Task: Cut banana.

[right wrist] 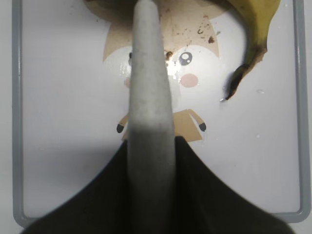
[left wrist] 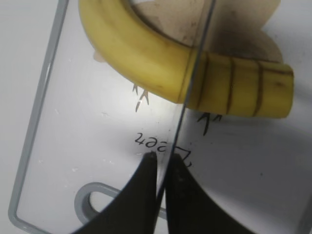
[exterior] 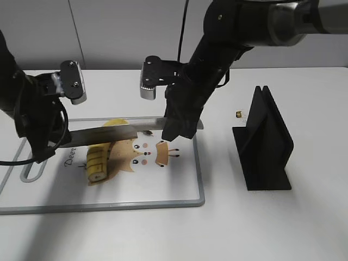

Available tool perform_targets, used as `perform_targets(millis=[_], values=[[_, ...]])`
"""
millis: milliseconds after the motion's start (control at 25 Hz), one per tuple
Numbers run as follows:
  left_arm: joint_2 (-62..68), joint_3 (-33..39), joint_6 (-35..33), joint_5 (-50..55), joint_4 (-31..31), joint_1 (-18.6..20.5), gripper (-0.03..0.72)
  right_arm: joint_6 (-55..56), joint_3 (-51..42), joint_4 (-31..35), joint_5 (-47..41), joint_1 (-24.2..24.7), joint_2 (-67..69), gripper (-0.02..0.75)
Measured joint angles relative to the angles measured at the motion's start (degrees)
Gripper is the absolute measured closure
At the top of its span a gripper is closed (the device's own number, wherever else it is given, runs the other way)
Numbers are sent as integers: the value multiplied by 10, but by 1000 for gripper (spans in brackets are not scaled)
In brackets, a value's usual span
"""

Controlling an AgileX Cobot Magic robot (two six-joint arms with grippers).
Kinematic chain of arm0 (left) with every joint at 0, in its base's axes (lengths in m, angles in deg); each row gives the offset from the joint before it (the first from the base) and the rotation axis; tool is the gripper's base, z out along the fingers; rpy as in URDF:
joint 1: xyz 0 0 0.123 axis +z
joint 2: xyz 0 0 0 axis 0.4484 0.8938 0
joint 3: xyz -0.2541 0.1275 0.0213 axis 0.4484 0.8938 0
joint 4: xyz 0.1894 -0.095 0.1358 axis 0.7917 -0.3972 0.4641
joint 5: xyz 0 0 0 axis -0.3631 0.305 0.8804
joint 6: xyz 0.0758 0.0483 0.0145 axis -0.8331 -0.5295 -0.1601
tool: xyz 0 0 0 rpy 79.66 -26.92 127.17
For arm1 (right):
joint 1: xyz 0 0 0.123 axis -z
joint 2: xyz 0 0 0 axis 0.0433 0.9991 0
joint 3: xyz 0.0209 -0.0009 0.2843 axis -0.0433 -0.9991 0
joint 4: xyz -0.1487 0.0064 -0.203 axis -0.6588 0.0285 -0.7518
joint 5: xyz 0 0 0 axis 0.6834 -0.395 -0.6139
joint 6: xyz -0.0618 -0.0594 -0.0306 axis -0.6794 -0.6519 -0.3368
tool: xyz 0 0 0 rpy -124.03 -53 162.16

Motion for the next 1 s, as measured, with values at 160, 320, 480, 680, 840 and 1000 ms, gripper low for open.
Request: perform_targets(millis=[160,320,480,680,840,1000], values=[[4,0,1,-5,1,1,670,-1,0,-1,8,0,9,567],[8,0,1,-11,3,1,670,-1,0,-1,13,0,17,566],[9,0,1,-12,4,1,670,-1,0,1,13,0,22,566],[23,-3,1,-12,0,1,670,-1,1,1,13,0,26,564],[35,-7,0,-14,-1,1,670,-1,2,2,13,1,32,564],[69,-4,-1,-43,-5,1,669,-1,3,-3,28,1,50,564]])
